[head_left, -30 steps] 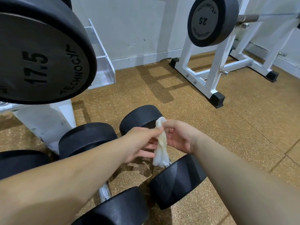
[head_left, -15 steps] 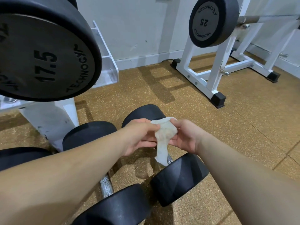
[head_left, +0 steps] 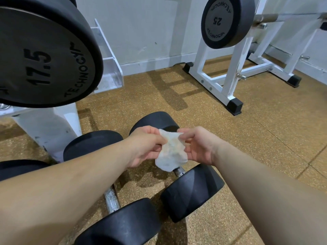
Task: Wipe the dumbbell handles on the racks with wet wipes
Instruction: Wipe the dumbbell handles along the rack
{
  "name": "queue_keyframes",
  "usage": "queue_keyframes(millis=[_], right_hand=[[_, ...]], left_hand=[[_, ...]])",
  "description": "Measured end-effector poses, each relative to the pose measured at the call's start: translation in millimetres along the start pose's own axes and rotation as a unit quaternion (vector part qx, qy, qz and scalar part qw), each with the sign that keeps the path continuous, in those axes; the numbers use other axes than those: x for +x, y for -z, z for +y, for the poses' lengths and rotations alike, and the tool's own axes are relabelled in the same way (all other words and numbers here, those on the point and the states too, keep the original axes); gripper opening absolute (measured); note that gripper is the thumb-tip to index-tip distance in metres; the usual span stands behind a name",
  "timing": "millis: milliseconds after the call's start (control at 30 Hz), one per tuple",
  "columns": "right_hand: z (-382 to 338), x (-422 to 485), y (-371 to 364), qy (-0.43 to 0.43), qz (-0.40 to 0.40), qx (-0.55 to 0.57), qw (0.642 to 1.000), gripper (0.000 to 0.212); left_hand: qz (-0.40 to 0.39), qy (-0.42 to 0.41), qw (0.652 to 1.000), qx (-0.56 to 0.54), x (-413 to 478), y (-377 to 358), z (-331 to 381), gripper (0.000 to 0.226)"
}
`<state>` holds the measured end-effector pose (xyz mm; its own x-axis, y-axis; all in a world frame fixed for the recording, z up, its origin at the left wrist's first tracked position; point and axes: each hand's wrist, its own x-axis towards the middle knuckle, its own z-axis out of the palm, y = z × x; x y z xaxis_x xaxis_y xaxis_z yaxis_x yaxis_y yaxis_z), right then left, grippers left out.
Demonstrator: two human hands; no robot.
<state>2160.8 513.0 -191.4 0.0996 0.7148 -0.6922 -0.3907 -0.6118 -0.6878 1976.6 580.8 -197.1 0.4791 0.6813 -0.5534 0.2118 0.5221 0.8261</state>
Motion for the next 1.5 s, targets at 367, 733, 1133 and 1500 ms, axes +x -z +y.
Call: queue_keyframes(millis=[367,733,1133,1500], right_hand=[[3,8,-14,0.13,0.121,0.017,0.984,0.069],[-1,-12,-11,0.046,-0.028,0.096,0.994,0.022],[-6,-6,-5,0.098,0.059,0.021,0.993,0.032],[-8,-17,13,0.024,0.016,-0.332,0.943,0.014]], left_hand=[[0.042,-0.155,0.979,0.122,-7,1,33,0.091],[0.083,-0.228,0.955,0.172,-16,-4,45,0.073],[0.062,-0.066,0.987,0.129,-12,0,31,0.015],[-0.006,-0.073,0.952,0.298,-22,-14,16,0.017]])
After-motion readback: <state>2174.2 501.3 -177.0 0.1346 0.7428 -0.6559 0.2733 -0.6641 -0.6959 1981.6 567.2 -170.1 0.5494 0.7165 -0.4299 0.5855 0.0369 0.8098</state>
